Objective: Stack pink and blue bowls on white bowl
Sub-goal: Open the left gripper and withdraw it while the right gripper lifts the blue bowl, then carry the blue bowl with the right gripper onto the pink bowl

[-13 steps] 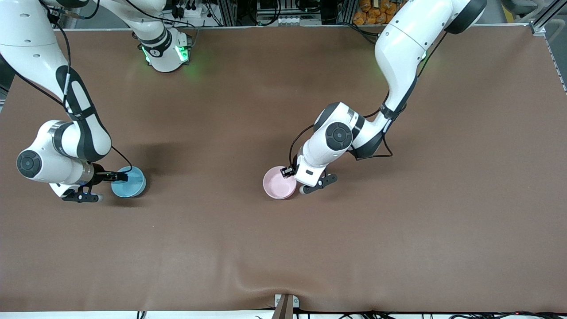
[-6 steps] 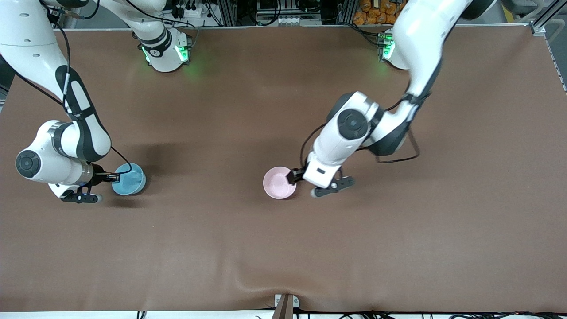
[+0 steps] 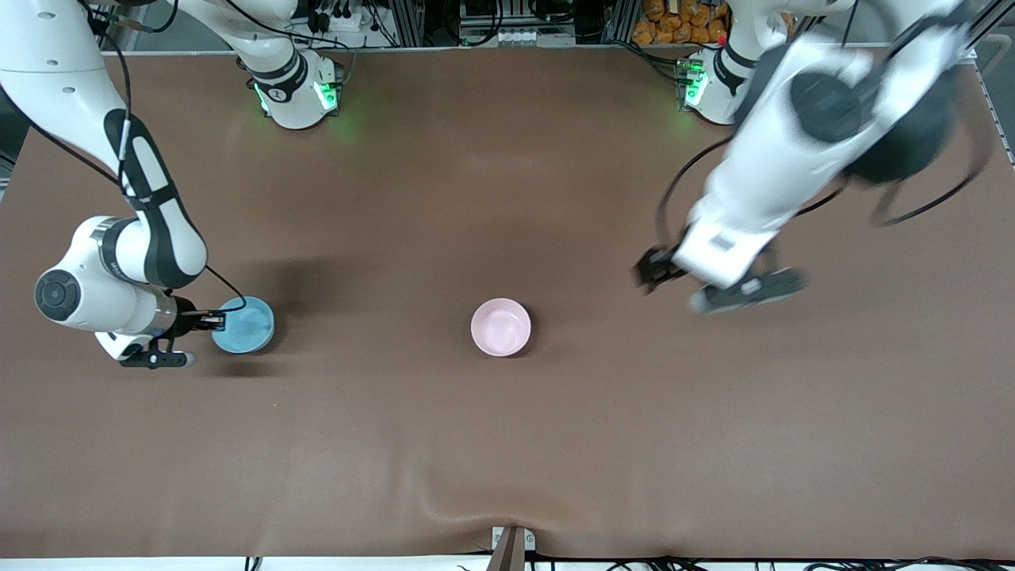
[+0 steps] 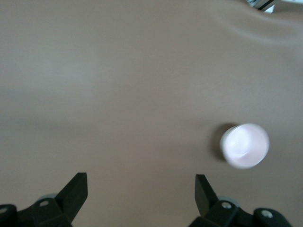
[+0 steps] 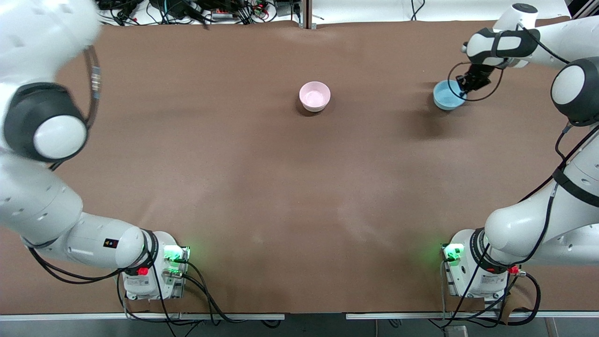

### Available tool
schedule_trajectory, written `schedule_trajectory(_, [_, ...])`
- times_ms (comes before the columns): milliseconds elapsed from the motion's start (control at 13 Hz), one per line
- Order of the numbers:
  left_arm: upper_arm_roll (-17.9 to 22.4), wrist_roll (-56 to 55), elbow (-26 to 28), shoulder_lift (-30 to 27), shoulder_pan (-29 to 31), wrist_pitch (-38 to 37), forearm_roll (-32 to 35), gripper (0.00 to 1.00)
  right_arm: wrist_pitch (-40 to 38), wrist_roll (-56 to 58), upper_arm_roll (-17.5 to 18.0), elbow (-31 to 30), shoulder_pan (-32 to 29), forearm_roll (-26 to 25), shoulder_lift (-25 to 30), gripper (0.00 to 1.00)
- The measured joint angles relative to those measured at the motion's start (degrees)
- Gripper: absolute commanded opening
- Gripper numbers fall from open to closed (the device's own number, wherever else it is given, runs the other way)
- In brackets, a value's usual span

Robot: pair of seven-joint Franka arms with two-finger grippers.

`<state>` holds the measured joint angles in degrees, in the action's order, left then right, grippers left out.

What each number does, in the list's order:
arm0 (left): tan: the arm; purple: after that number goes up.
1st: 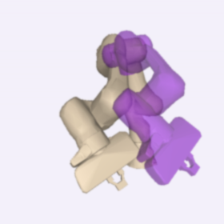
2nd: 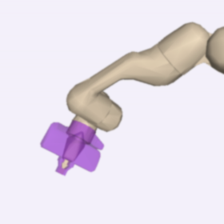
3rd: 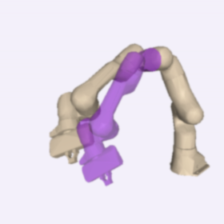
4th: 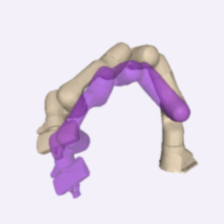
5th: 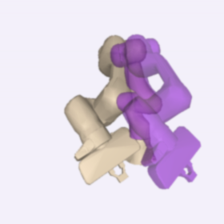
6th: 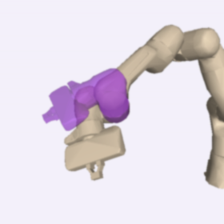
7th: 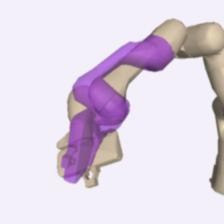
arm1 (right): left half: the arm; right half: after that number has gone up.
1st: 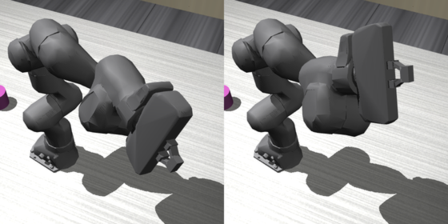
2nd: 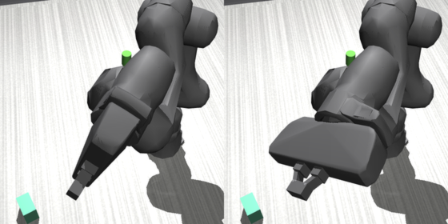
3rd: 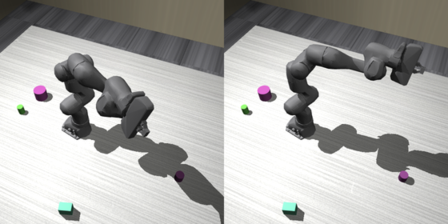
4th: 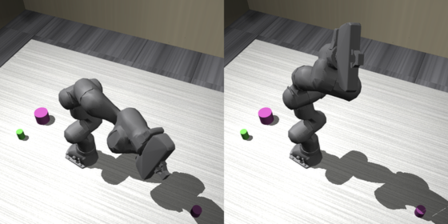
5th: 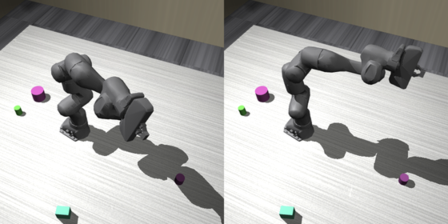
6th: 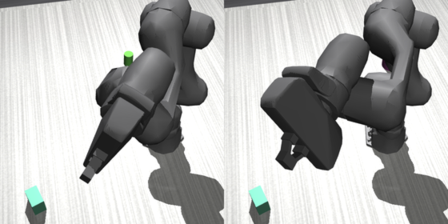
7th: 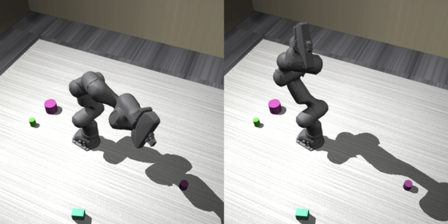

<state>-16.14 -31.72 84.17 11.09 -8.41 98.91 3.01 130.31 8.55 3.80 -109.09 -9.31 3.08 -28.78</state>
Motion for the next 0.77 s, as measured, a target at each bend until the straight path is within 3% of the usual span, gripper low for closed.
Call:
schedule_trajectory(154, [0.1,9.0,0.3,-5.8,4.6,-5.9,-0.2,1.00,-0.7,0.0,2.8,0.2,1.0,5.9,0.3,0.00])
schedule_trajectory(462, [0.3,18.3,2.1,-11.2,15.0,-10.8,-2.0,1.00,-0.5,-0.3,3.5,0.5,9.8,20.0,0.0,0.00])
schedule_trajectory(615, [0.4,21.3,2.8,-12.8,17.9,-11.0,-2.4,1.00,-0.2,-3.7,3.5,2.1,13.9,23.0,0.0,0.00])
schedule_trajectory(769, [2.7,21.6,3.3,-14.8,16.5,-12.1,-2.4,1.00,-0.3,-9.2,3.6,4.1,16.3,23.1,0.0,0.00])
